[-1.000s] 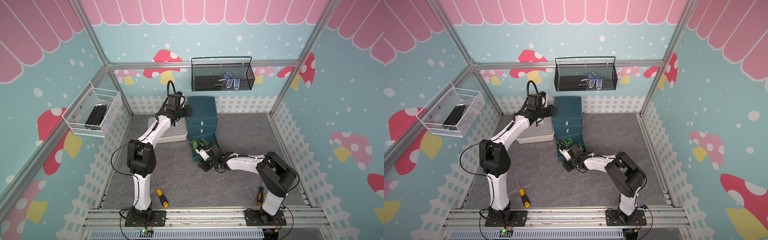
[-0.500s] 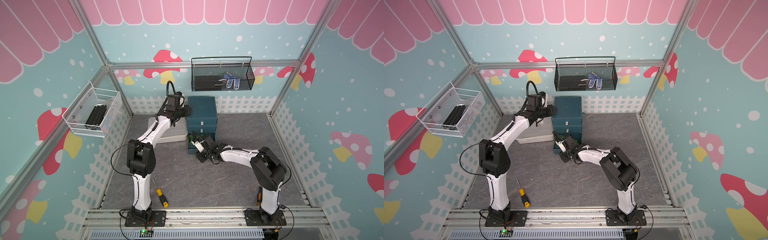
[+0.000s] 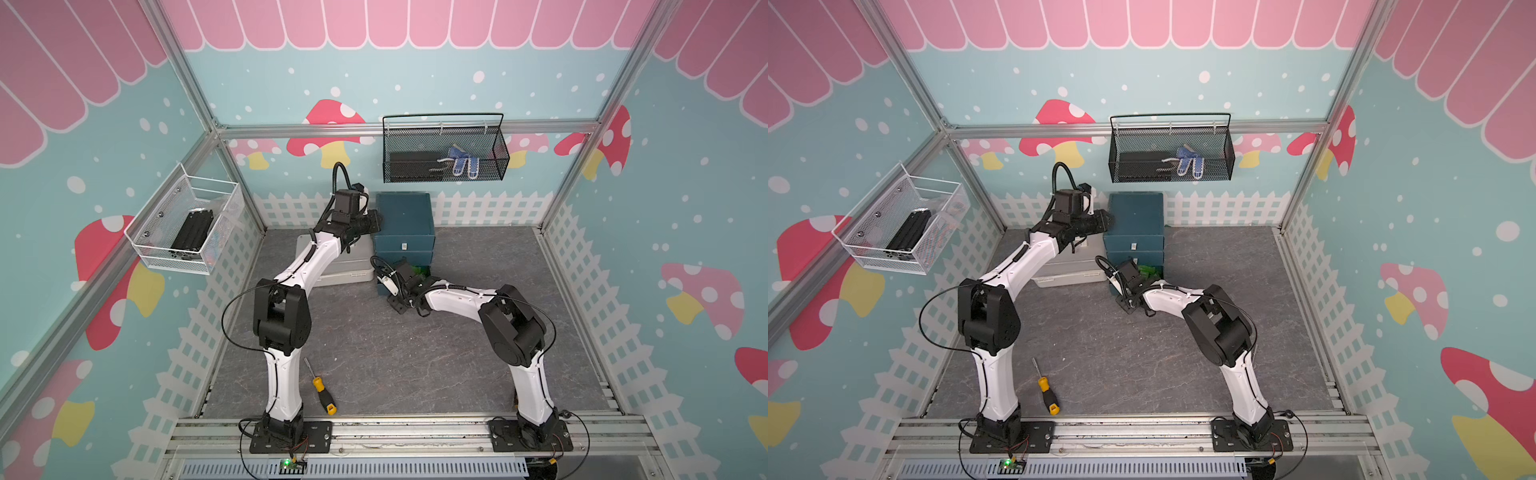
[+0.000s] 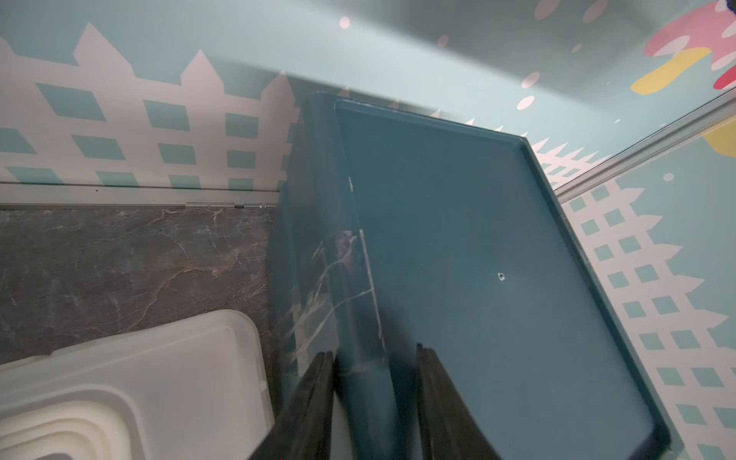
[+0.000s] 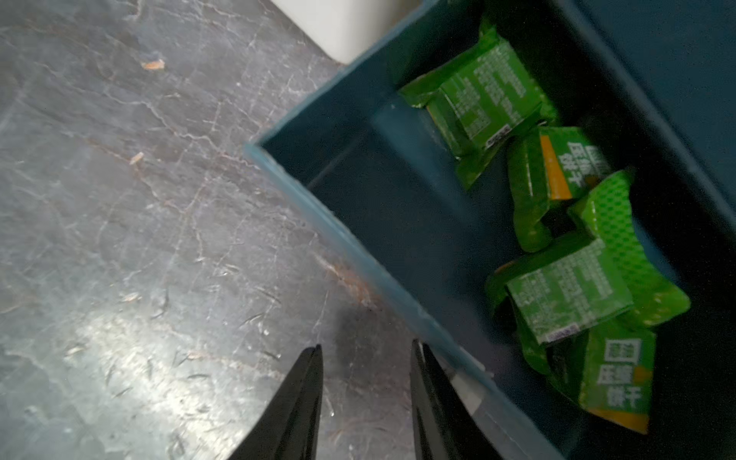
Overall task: Place the cookies into the drawer by color
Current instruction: Close the drawer in the storage box, then reset both arms
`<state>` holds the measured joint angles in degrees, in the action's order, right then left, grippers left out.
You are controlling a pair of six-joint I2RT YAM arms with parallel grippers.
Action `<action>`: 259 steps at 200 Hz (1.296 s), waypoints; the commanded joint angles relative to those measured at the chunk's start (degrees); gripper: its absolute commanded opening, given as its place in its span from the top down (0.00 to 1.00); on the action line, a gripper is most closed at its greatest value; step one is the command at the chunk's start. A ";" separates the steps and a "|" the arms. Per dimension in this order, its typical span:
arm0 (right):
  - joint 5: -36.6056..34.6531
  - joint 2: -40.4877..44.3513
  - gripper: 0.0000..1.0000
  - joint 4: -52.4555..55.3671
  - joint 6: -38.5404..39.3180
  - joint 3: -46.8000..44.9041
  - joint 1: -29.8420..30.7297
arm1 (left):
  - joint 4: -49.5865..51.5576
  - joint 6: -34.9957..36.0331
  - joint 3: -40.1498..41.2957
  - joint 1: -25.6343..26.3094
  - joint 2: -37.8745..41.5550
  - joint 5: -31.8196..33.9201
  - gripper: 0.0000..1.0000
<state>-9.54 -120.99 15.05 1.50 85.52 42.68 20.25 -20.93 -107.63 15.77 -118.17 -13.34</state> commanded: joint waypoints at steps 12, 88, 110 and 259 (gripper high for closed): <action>-7.10 -3.97 0.61 0.15 8.65 5.65 -1.01 | 3.09 2.56 1.35 -0.57 -0.74 -0.54 0.65; -9.98 -8.74 0.60 -3.47 16.84 12.15 -1.78 | 3.06 3.59 1.95 -0.65 -0.05 -2.00 0.65; -11.39 -10.04 0.60 -3.73 18.14 13.42 -1.81 | 3.05 3.97 2.25 -0.66 0.40 -1.90 0.65; -6.02 29.86 0.26 -33.34 11.57 -25.39 0.19 | -8.28 5.75 21.88 4.08 27.48 9.10 0.01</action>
<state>-15.99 -99.37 -8.43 15.77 68.01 42.72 19.03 -17.10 -92.82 17.28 -99.35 -8.80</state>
